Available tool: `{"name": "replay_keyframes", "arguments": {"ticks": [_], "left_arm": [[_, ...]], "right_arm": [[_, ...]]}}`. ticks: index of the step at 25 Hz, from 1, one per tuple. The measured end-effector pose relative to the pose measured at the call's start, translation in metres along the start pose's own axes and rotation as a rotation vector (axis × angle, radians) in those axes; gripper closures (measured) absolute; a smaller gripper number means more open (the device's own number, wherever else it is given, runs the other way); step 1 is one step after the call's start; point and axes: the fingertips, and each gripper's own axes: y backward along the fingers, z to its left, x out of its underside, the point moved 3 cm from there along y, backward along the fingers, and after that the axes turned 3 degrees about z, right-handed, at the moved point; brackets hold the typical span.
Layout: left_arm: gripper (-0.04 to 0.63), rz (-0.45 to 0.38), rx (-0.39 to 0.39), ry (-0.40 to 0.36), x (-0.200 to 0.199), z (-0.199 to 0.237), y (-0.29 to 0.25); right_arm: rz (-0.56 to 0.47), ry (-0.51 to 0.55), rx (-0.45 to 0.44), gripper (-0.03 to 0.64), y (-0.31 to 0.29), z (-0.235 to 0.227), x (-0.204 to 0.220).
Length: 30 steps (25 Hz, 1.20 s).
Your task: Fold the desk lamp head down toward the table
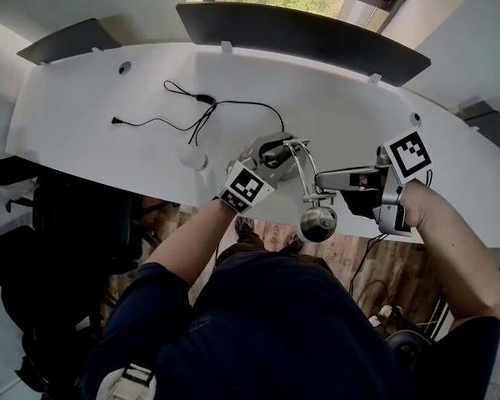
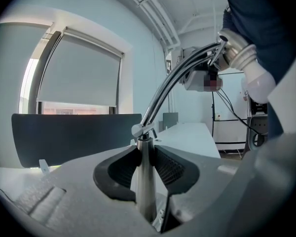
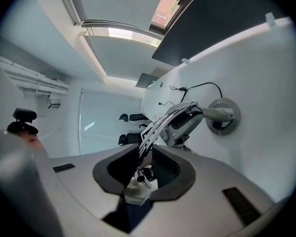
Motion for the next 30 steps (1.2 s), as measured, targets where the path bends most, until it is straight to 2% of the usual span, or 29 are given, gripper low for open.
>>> {"name": "replay_keyframes", "arguments": {"ticks": [4,8,10,14,18,23,26,30], "left_arm": [[0.48,-0.01,-0.003,0.011,0.0,0.001,0.0],[0.48,-0.003,-0.001,0.012,-0.001,0.0,-0.001],[0.482,0.008,0.002,0.008,-0.001,0.0,-0.002],[0.482,0.017,0.019,0.006,0.002,0.001,0.0],[0.482,0.002,0.071,-0.005,0.001,0.002,-0.002],[0.482,0.0,0.112,-0.022,0.001,0.002,-0.001],[0.482,-0.011,0.137,-0.035,0.002,0.002,0.0],[0.482,-0.027,0.181,-0.043,0.003,0.004,0.0]], "right_arm": [[0.046,0.035,-0.027,0.543,-0.005,0.0,0.002],[0.106,0.055,0.019,0.572,-0.018,-0.023,0.026],[0.082,0.037,-0.005,0.577,-0.019,-0.032,0.032],[0.052,0.068,-0.043,0.579,-0.023,-0.041,0.035],[0.046,0.106,-0.035,0.58,-0.03,-0.054,0.039],[0.013,0.078,-0.038,0.577,-0.035,-0.077,0.048],[-0.004,0.108,-0.045,0.574,-0.038,-0.084,0.05],[-0.018,0.194,0.003,0.572,-0.042,-0.094,0.05]]}}
